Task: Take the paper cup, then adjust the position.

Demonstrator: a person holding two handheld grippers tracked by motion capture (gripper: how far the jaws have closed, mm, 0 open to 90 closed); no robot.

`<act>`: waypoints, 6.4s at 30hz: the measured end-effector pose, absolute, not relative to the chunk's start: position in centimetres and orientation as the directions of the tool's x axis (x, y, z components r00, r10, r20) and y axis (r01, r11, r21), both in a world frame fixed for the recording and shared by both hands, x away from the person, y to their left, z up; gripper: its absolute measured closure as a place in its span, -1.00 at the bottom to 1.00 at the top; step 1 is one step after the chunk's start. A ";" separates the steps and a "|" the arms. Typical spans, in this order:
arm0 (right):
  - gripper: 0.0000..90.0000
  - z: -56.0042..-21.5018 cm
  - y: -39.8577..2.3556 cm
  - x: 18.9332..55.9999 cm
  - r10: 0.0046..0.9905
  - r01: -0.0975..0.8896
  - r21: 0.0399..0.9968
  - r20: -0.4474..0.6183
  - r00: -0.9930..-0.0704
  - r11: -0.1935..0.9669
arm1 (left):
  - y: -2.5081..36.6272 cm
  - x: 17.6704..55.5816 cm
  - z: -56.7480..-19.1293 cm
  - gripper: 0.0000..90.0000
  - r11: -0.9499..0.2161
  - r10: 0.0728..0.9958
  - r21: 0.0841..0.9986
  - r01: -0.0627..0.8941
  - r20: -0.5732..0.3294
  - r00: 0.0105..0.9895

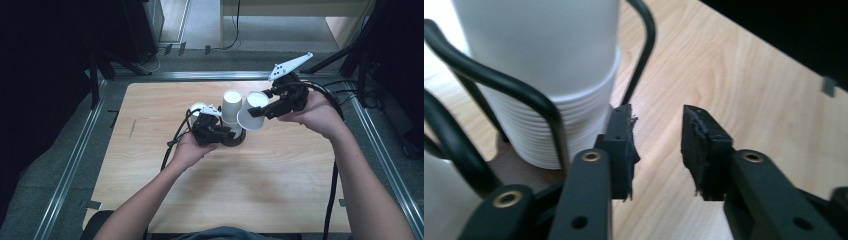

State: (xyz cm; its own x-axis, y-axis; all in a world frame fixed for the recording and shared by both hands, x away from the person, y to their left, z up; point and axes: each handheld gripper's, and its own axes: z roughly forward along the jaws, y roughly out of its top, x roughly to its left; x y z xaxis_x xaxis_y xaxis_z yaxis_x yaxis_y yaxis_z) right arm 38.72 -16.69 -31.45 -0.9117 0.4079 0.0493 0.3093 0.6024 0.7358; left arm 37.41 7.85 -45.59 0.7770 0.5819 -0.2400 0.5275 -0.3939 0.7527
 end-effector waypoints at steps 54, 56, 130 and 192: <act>-0.25 -44.4 -16.2 34.0 0.297 0.315 0.751 0.165 -0.941 0.580 | 11.5 34.2 -46.6 -0.59 -0.477 0.375 0.753 0.454 -0.293 0.880; -0.25 -44.6 -16.3 33.9 0.294 0.312 0.761 0.165 -0.941 0.569 | 11.6 34.3 -46.6 -0.67 -0.487 0.367 0.754 0.440 -0.280 0.887; -0.43 -44.1 -14.0 34.0 0.229 0.327 0.800 0.242 -0.943 0.503 | 8.8 33.1 -47.5 -0.33 -0.597 0.216 0.743 0.301 -0.212 0.953; -0.29 -46.5 -12.5 34.0 0.189 0.309 0.735 0.245 -0.951 0.603 | 8.4 34.6 -47.6 -0.33 -0.836 0.103 0.519 0.181 -0.176 0.979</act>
State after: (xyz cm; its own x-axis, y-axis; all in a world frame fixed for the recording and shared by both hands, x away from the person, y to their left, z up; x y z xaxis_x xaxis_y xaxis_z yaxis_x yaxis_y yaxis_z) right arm 33.96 -12.46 -46.55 -0.9510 0.1887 0.2450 0.3091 0.6034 0.7352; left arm 34.62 8.44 -47.63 0.9791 0.1026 -0.1756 0.1806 -0.8357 0.5186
